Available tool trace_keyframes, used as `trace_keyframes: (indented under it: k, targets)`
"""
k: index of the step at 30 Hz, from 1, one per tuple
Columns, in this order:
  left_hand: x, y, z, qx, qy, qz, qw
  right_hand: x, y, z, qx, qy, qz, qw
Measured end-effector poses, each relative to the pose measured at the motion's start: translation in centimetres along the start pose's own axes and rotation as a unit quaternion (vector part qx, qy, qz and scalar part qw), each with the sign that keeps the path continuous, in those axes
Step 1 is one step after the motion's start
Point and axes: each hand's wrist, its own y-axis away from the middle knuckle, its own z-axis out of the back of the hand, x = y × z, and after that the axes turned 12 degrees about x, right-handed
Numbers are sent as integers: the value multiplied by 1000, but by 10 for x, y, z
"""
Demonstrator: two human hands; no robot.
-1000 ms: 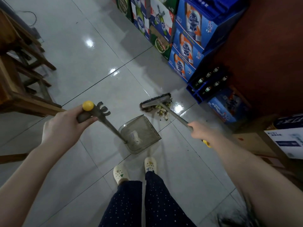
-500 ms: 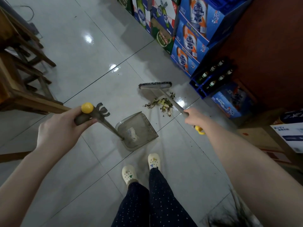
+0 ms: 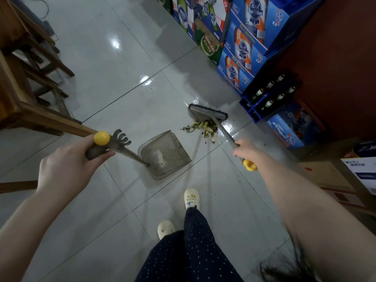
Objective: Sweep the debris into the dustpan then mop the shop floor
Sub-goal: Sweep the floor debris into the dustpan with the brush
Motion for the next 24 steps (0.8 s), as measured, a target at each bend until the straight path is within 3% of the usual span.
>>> trace_keyframes:
  k: [6, 14, 18, 24]
  targets:
    - [17, 24, 2, -4, 1, -1, 1000, -10, 22, -30, -32, -9, 24, 999]
    - [61, 79, -5, -30, 13, 5, 999, 5, 73, -83, -16, -140, 76, 987]
    - [80, 102, -6, -42, 21, 6, 999, 22, 95, -106, 29, -230, 85, 969]
    - [93, 119, -12, -27, 33, 21, 999, 47, 102, -121, 126, -380, 79, 913]
